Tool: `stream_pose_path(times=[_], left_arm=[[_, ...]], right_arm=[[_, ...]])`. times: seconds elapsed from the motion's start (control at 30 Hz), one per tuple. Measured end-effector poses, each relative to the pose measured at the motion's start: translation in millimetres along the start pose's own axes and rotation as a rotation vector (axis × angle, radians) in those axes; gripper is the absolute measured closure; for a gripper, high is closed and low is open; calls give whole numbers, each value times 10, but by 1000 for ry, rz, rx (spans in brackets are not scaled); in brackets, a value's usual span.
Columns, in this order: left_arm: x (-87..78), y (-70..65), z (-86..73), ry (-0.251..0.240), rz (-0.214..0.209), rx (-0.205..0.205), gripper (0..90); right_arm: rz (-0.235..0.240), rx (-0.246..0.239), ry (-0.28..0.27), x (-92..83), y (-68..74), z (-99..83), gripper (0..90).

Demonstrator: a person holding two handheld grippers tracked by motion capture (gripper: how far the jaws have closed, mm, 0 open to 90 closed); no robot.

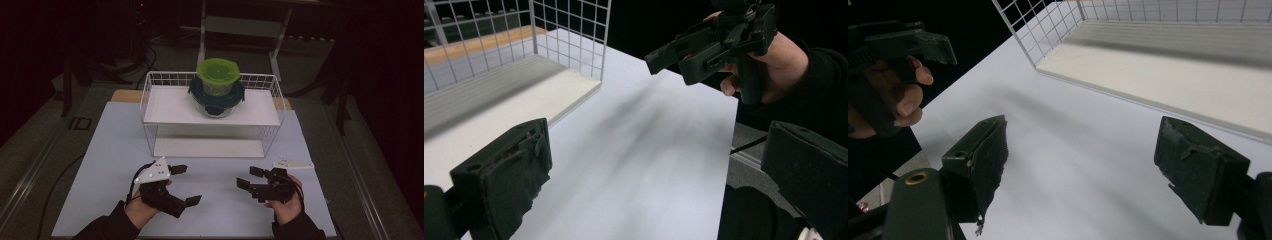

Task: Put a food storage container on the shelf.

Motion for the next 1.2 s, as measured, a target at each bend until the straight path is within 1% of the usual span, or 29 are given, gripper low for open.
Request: stream_pose_path(times=[0.07, 0.13, 0.23, 0.33, 0.4, 0.43, 0.5, 0.57, 0.6, 0.63, 0.67, 0.73, 0.8, 0.83, 0.87, 0.9, 0.93, 1.0, 1.1, 1.2], left_arm=[[-3, -9, -23, -6, -2, -3, 0], [-12, -32, -99, 5, 0, 3, 0], [-16, -40, -147, 12, 5, 7, 0], [-20, -43, -222, 25, 6, -3, 0], [-23, -42, -244, 26, 7, -7, 0], [-34, -40, -292, 31, 13, -15, 0], [-46, -38, -333, 28, 16, -26, 0], [-53, -37, -376, 33, 31, -21, 0], [-53, -37, -376, 33, 31, -21, 0], [-60, -35, -412, 32, 33, -23, 0], [-62, -33, -424, 35, 34, -25, 0], [-67, -26, -452, 29, 37, -29, 0], [-72, -20, -463, 24, 39, -33, 0], [-79, -3, -485, 17, 53, -35, 0], [-82, 6, -499, 13, 61, -38, 0], [-81, 15, -515, 14, 66, -41, 0], [-79, 21, -534, 16, 76, -43, 0], [-84, 42, -569, 6, 101, -48, 0], [-85, 76, -606, 5, 102, -72, 0], [-78, 90, -626, 9, 104, -76, 0]], right_arm=[[-4, 4, 2, -19, -22, -58, 209], [-8, 5, -3, -42, -51, -118, 210], [-11, 8, 0, -60, -72, -167, 209], [-28, -5, -5, -82, -98, -221, 209], [-30, -5, -5, -87, -102, -237, 208], [-28, -11, -7, -93, -110, -251, 205], [-35, -15, -10, -122, -127, -295, 197], [-41, -12, -14, -141, -141, -330, 197], [-41, -12, -14, -141, -141, -330, 197], [-50, -14, -12, -152, -151, -350, 197], [-48, -8, -13, -172, -165, -385, 197], [-63, -13, -14, -191, -180, -411, 197], [-66, -20, -19, -202, -191, -424, 195], [-71, -25, -22, -212, -203, -436, 194], [-95, -31, -27, -226, -241, -454, 194], [-91, -24, -32, -227, -263, -458, 193], [-95, -19, -34, -223, -286, -459, 194], [-110, -14, -36, -212, -328, -463, 194], [-120, -11, -36, -203, -362, -471, 194], [-120, -12, -36, -200, -369, -473, 194]])
Point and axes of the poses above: each handheld gripper's, and its own axes: x roughly forward along the jaws, z roughly out of its top, y roughly to its left, the point moved 3 cm from there along x, roughly forward along the jaws, and after that the axes turned 7 degrees about x, right-handed, at the moved point
